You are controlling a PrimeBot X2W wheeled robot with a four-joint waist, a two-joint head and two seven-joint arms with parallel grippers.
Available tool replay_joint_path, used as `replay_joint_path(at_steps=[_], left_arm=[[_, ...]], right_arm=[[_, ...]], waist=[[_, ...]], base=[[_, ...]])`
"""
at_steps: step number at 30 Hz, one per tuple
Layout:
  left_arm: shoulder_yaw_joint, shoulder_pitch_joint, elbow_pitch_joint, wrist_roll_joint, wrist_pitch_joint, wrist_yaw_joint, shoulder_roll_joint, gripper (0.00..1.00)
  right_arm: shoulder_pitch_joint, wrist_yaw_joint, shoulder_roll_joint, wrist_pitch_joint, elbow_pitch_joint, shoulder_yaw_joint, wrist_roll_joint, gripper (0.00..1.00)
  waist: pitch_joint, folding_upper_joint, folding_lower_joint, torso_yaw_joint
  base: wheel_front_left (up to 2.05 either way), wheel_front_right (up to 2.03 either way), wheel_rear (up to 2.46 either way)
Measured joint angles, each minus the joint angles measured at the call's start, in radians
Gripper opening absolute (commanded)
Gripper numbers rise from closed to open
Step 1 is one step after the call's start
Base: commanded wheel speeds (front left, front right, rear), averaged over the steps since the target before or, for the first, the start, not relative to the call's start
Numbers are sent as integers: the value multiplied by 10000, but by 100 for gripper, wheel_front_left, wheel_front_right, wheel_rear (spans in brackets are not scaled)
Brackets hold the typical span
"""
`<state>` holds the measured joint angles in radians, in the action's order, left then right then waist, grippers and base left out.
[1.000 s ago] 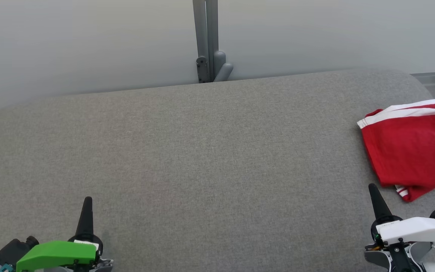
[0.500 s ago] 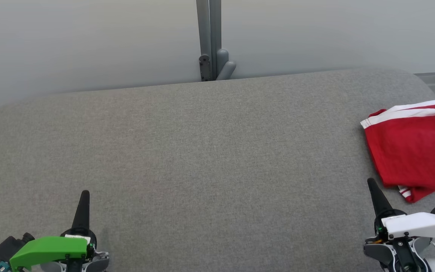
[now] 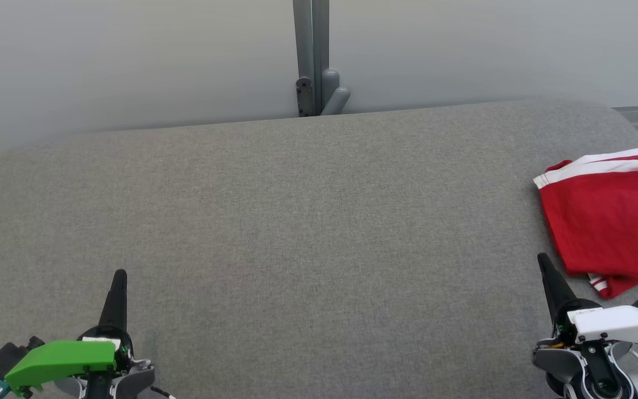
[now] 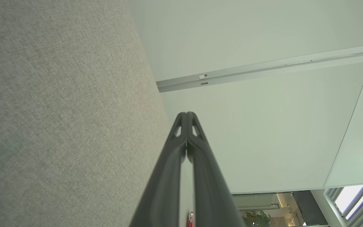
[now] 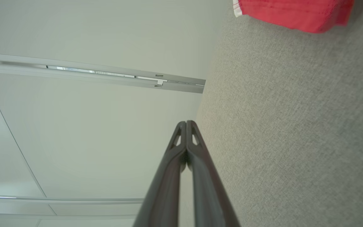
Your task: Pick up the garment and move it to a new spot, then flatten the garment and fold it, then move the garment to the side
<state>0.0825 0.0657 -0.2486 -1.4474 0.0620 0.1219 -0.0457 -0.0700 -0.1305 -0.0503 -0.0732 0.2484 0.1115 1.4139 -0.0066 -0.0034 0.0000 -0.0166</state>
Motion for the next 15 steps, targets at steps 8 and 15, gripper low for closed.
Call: replay_joint_path(at_steps=[8,15], left_arm=[[96,85,35,-600,192,15,-4,0],[146,180,59,-1081,307,25,-8,0]], right_arm=[[-143,0,4,-153,-17,27,721,0],[-184,0,8,-314,-35,48,1258,0]], waist=[[34,0,0,59],[60,0,0,104]], base=[[0,0,0],[0,0,0]])
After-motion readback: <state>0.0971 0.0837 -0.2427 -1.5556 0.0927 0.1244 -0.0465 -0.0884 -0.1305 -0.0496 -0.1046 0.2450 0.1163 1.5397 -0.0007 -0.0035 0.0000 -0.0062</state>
